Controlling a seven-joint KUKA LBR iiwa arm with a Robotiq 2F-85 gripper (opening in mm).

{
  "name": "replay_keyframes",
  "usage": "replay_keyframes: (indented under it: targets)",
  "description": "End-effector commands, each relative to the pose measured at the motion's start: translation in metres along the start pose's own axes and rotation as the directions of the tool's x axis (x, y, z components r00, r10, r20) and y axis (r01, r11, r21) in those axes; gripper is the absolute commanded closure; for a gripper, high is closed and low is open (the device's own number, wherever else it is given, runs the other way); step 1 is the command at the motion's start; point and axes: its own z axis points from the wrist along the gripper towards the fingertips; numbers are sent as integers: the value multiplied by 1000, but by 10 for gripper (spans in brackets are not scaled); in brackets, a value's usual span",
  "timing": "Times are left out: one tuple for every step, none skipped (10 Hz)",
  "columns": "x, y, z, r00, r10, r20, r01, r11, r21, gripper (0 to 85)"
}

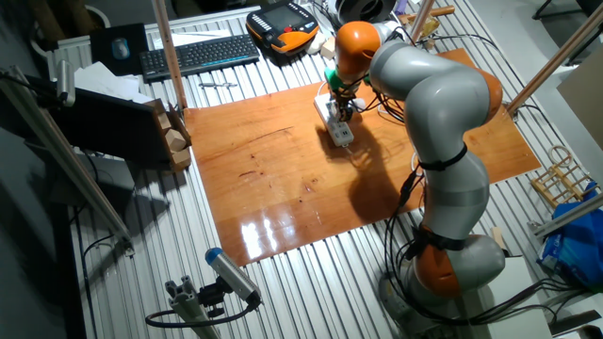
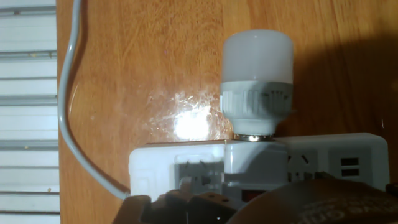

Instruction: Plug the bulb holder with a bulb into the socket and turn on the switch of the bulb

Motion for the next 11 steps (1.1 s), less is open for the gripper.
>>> replay_keyframes:
  targets:
    - [0, 0, -3, 1000, -2, 3, 2, 1000, 2, 0]
    - [1, 1, -7, 1000, -4, 5, 4, 1000, 3, 0]
    - [3, 3, -13, 1000, -2, 6, 2, 1000, 6, 0]
    - [6, 5, -21, 1000, 0, 14, 0, 1000, 16, 0]
    - [8, 6, -27, 1000, 0, 11, 0, 1000, 20, 0]
    - [13, 5, -30, 1000, 2, 14, -2, 1000, 20, 0]
    - [20, 4, -32, 1000, 8, 15, -8, 1000, 22, 0]
    - [28, 3, -36, 1000, 13, 18, -14, 999, 31, 0]
    - [33, 2, -40, 1000, 6, 18, -6, 999, 37, 0]
    - [34, 1, -41, 1000, -11, 14, 10, 999, 37, 0]
    - [34, 0, -41, 999, -37, 14, 36, 999, 34, 170]
